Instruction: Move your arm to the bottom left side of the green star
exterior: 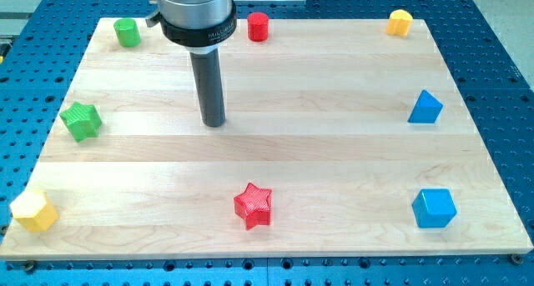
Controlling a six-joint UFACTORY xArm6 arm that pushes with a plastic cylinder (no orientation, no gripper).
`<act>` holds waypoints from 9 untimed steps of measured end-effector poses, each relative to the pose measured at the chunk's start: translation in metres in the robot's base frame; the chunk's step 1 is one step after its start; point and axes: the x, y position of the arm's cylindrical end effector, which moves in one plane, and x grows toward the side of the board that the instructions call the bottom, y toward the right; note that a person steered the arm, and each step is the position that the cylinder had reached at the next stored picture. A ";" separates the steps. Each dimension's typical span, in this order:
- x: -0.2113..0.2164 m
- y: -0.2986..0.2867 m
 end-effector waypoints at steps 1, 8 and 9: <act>0.000 0.000; 0.060 -0.204; 0.055 -0.229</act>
